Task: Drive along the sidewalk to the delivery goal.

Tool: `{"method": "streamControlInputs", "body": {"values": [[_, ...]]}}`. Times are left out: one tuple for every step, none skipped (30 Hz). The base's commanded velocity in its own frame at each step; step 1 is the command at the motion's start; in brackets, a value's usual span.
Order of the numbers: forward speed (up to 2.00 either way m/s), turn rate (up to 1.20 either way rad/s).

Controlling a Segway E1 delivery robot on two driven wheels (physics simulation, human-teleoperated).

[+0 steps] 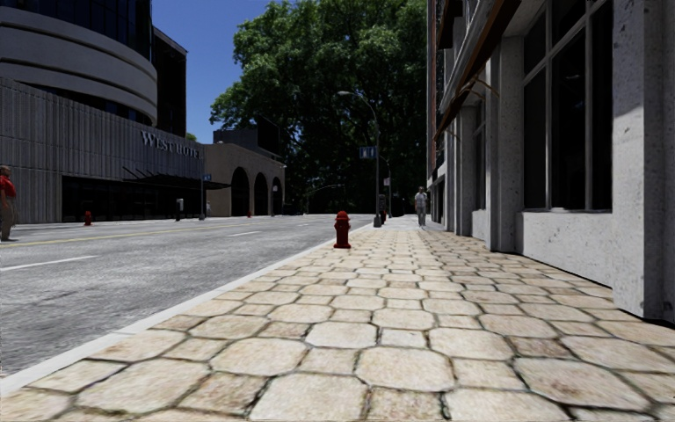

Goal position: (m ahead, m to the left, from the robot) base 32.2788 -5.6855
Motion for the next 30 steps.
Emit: {"method": "streamControlInputs", "body": {"values": [[2.00,-0.28],[2.00,-0.28],[2.00,-0.28],[2.00,-0.29],[2.00,-0.29],[2.00,-0.29],[2.00,-0.29],[2.00,-0.29],[2.00,-0.25],[2.00,-0.07],[2.00,0.00],[2.00,0.00],[2.00,0.00],[2.00,0.00],[2.00,0.00],[2.00,0.00],[2.00,0.00],[2.00,0.00],[2.00,0.00],[2.00,0.00],[2.00,0.00],[2.00,0.00],[2.00,0.00],[2.00,0.00],[2.00,0.00],[2.00,-0.13],[2.00,-0.26],[2.00,-0.29],[2.00,-0.30],[2.00,-0.30]]}}
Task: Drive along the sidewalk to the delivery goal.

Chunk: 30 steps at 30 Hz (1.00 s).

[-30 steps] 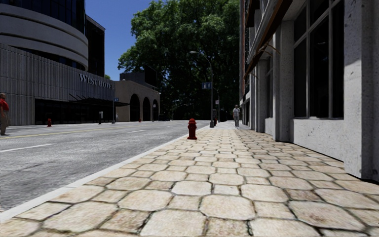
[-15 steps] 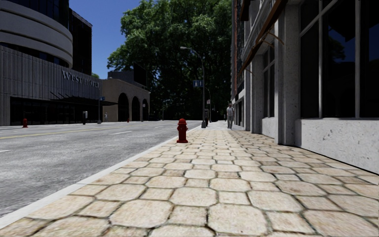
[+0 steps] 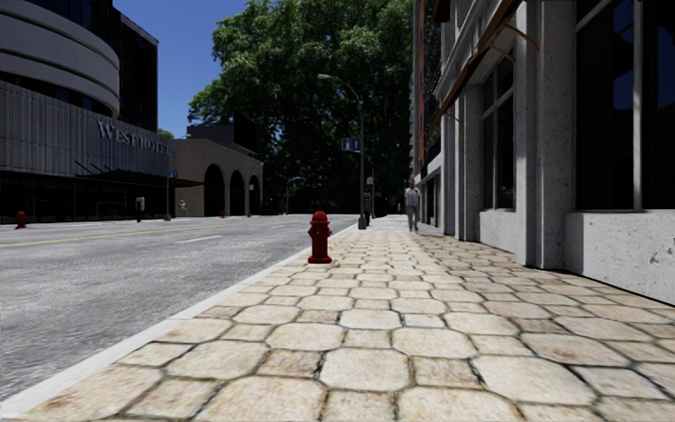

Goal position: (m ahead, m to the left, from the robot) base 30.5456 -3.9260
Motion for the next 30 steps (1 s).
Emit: {"method": "streamControlInputs", "body": {"values": [[2.00,-0.30],[2.00,-0.30],[2.00,-0.30],[2.00,-0.30],[2.00,-0.30],[2.00,-0.30],[2.00,-0.30],[2.00,-0.30],[2.00,-0.28],[2.00,-0.12],[2.00,-0.12],[2.00,-0.05],[2.00,-0.01],[2.00,0.00],[2.00,0.00],[2.00,0.00],[2.00,0.00],[2.00,0.00],[2.00,0.00],[2.00,0.00],[2.00,0.00],[2.00,0.00],[2.00,-0.06],[2.00,-0.17],[2.00,-0.17],[2.00,-0.21],[2.00,-0.23],[2.00,-0.24],[2.00,-0.24],[2.00,-0.25]]}}
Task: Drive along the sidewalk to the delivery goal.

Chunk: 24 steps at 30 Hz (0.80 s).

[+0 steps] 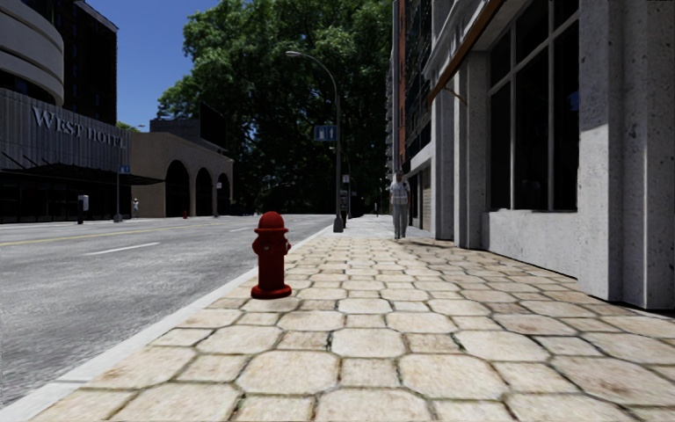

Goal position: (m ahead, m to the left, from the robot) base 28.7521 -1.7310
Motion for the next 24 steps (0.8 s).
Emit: {"method": "streamControlInputs", "body": {"values": [[2.00,-0.25],[2.00,-0.25],[2.00,-0.25],[2.00,-0.25],[2.00,-0.25],[2.00,-0.25],[2.00,-0.25],[2.00,-0.25],[2.00,-0.25],[2.00,-0.25],[2.00,-0.25],[2.00,-0.18],[2.00,-0.07],[2.00,-0.04],[2.00,-0.03],[2.00,-0.03],[2.00,-0.02],[2.00,-0.02],[2.00,-0.02],[2.00,-0.02],[2.00,-0.02],[2.00,-0.02],[2.00,-0.01],[2.00,0.00]]}}
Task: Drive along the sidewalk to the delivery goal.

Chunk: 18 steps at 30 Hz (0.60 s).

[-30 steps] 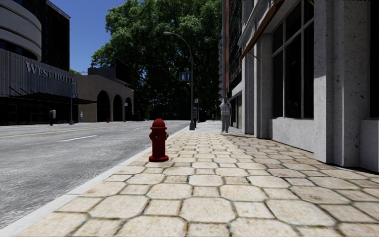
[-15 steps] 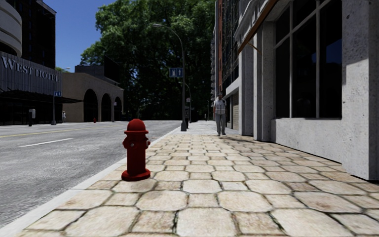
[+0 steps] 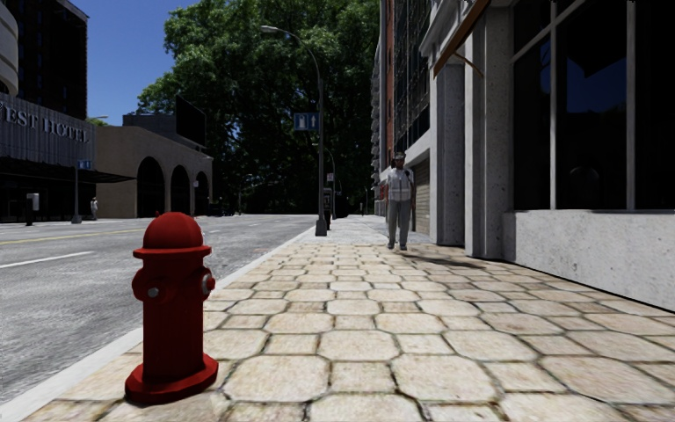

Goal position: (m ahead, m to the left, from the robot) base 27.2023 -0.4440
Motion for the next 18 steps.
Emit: {"method": "streamControlInputs", "body": {"values": [[2.00,0.00],[2.00,0.00],[2.00,0.00],[2.00,0.00],[2.00,0.00],[2.00,0.00],[2.00,0.00],[2.00,0.00],[2.00,0.00],[2.00,-0.11],[2.00,-0.11],[2.00,-0.15],[2.00,-0.16],[2.00,-0.15],[2.00,-0.01],[2.00,-0.01],[2.00,0.00],[2.00,0.00]]}}
